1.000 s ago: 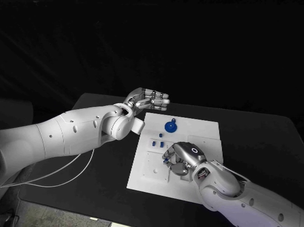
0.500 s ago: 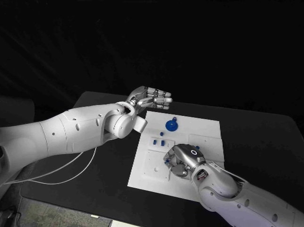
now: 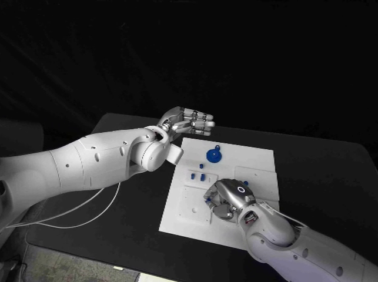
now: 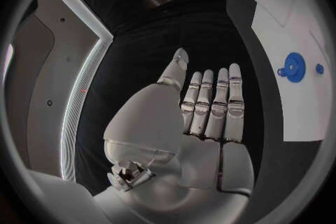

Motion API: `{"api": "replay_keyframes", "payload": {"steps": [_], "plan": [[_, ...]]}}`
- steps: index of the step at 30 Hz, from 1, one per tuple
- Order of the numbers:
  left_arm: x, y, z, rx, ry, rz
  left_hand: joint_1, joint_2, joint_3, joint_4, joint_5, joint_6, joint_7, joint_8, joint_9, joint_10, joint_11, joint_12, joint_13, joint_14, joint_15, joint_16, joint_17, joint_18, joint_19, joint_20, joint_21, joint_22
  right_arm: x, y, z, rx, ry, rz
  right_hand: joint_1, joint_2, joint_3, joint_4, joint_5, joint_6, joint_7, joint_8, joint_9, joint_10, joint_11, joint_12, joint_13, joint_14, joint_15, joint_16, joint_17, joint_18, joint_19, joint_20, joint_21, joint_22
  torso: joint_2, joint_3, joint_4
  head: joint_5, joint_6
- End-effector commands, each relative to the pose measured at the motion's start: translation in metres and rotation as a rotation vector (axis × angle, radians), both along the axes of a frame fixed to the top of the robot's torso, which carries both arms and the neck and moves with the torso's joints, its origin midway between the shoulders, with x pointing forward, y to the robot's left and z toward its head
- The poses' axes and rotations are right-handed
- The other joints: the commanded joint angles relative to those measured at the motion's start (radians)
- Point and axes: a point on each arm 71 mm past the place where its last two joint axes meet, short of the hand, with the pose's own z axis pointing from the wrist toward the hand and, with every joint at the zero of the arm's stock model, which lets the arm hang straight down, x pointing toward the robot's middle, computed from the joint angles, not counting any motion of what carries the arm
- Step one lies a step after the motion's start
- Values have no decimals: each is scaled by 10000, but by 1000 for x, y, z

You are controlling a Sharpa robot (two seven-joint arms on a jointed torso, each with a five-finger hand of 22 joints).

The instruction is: Assemble the parts on the task board

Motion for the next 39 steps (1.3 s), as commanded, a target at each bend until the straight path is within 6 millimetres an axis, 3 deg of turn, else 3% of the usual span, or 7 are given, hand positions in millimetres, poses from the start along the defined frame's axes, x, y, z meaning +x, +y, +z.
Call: {"api": "replay_keyframes", "payload": {"steps": [1, 39], "plan": [[0, -3, 1, -116, 8, -147, -10, 94, 15, 26, 13, 84, 1, -15, -11, 13, 26, -3, -3, 23, 3, -6, -6, 3, 76, 11, 60, -11, 0, 1, 1, -6, -258, -65, 34, 8, 72, -4, 42, 63, 1, 64, 9, 169, -127, 69, 22, 27, -77, -52, 17, 118, 214, -39, 40, 305, 1, -3, -5, 3, -9], [-1, -5, 0, -104, 162, -310, 0, 95, -1, 75, 1, 76, 2, -14, -11, -1, 32, -4, -3, 2, 11, -7, -6, 2, 62, 17, 55, -13, -1, 4, -8, -925, 261, -127, 23, 32, 42, -28, 33, 65, 2, 65, 9, 168, -128, 69, 22, 31, -79, -64, 27, 113, 210, -38, 41, 308, 1, -6, -6, -6, -67]]}}
